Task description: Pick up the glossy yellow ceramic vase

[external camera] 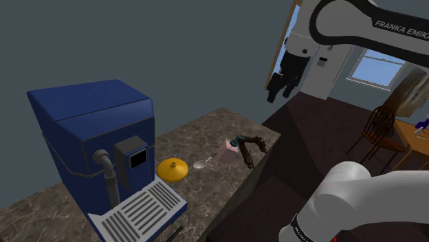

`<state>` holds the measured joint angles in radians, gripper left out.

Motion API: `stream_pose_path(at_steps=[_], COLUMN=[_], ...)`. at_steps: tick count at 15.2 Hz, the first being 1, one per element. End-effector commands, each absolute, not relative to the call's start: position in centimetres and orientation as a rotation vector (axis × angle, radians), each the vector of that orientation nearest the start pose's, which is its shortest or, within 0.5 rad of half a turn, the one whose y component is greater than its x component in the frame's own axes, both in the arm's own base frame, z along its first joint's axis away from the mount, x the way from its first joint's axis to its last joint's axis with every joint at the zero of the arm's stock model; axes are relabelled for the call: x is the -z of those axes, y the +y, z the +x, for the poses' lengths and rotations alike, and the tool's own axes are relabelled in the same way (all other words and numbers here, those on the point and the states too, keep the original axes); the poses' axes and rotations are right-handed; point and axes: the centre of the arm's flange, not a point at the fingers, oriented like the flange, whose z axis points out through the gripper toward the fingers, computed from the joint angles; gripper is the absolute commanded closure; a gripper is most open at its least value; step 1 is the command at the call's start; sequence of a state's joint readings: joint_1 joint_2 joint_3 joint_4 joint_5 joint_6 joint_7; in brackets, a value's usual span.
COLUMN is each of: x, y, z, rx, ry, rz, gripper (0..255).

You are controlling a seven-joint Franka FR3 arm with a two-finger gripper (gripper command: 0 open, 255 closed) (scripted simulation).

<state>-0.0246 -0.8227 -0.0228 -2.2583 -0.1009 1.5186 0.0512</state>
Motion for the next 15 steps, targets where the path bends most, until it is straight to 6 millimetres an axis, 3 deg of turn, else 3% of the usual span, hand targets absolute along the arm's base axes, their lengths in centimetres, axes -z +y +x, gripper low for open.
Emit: stream_pose_path(at_steps=[1,15], x=[-64.3,-51.0], y=[-2.8,4.3], z=[29.0,39.8], rx=[0.134,0.105], ry=[0.163,0.129], rz=[-3.218,-3.206], gripper=[0,0])
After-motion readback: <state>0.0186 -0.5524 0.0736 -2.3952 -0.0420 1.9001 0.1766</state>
